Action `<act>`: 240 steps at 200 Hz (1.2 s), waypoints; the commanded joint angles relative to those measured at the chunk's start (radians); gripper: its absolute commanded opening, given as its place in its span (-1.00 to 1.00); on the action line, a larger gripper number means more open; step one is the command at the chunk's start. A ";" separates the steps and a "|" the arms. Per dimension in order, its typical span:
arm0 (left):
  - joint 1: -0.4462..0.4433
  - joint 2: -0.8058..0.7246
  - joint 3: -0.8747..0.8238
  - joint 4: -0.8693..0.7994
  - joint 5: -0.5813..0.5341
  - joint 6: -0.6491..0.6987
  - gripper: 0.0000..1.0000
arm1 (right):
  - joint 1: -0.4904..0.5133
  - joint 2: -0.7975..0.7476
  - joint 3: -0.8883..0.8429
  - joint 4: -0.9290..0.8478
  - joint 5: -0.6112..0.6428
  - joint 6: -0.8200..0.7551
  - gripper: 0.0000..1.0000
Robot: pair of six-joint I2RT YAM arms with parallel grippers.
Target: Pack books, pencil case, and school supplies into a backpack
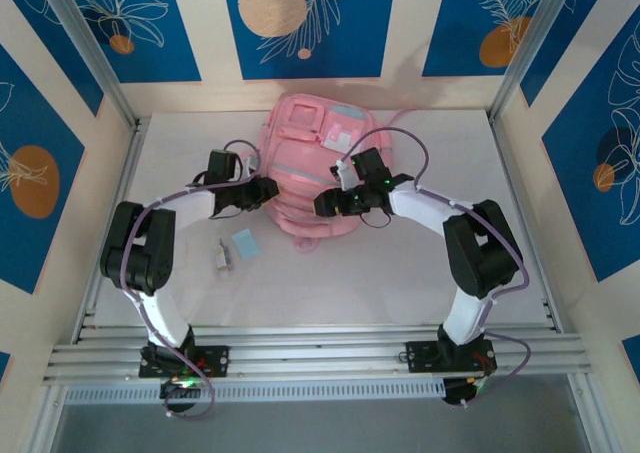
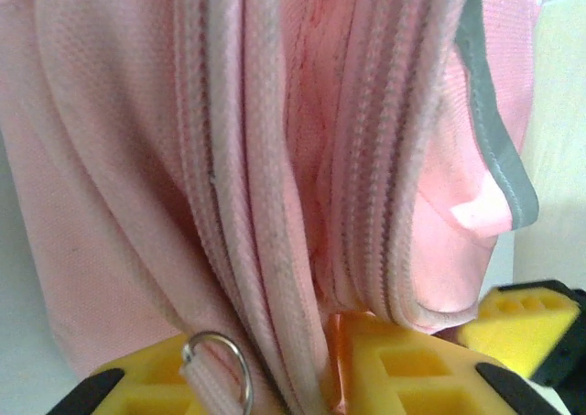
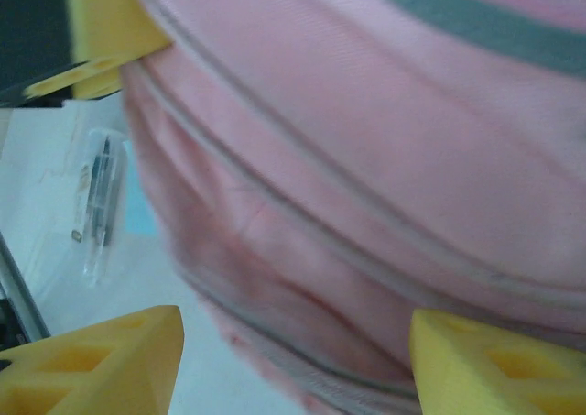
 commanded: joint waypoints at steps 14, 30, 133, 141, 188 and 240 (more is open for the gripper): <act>0.010 0.010 0.071 -0.019 0.010 0.074 -0.40 | -0.067 -0.047 0.052 -0.165 0.081 -0.082 0.32; 0.026 0.008 0.107 -0.093 -0.003 0.124 -0.35 | -0.105 -0.071 0.060 -0.182 0.100 -0.089 0.32; 0.014 -0.146 0.135 -0.394 -0.165 0.244 0.34 | -0.182 0.199 0.313 -0.121 0.086 0.073 0.07; 0.003 -0.164 0.113 -0.379 -0.166 0.230 0.34 | -0.183 0.216 0.322 -0.121 0.100 0.090 0.05; -0.035 -0.126 0.053 -0.242 -0.157 0.157 0.29 | -0.183 0.271 0.322 -0.026 0.033 0.152 -0.34; -0.043 0.086 0.161 -0.115 -0.158 0.099 0.05 | -0.176 0.208 0.246 -0.002 -0.039 0.205 -1.00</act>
